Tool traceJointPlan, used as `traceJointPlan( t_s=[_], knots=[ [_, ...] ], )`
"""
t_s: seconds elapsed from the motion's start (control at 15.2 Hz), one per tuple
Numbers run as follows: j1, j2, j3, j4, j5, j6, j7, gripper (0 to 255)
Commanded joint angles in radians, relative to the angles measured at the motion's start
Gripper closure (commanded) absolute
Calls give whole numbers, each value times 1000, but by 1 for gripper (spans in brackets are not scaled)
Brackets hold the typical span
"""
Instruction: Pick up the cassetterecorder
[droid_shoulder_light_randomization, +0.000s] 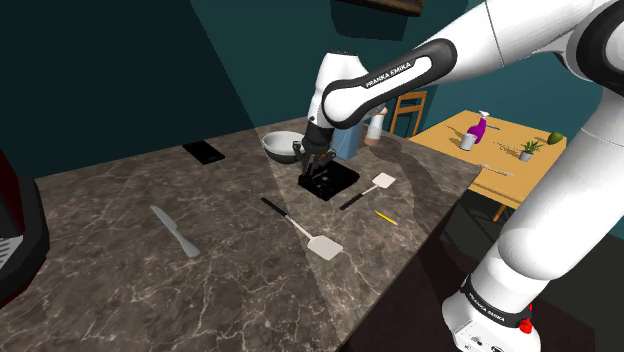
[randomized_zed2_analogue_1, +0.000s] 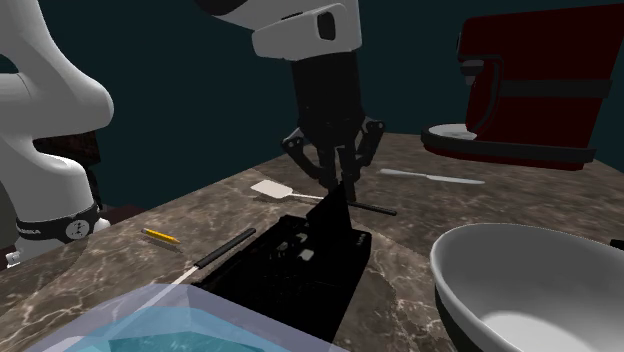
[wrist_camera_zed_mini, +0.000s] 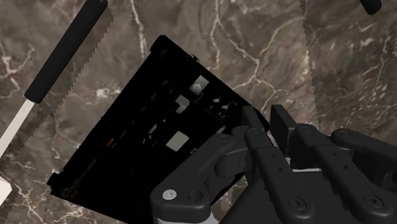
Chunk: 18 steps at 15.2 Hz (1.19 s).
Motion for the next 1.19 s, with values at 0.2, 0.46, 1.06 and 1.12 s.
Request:
traceJointPlan(
  t_s=[0.2,0.46,1.06,1.12],
  knots=[
    [-1,-9,-1,3,3,-13,-3,255],
    [-1,-36,-3,31,12,-67,-8,255],
    [-2,-82,-8,108,24,-188,-16,255],
    [-2,-86,-9,117,25,-202,-16,255]
  ],
)
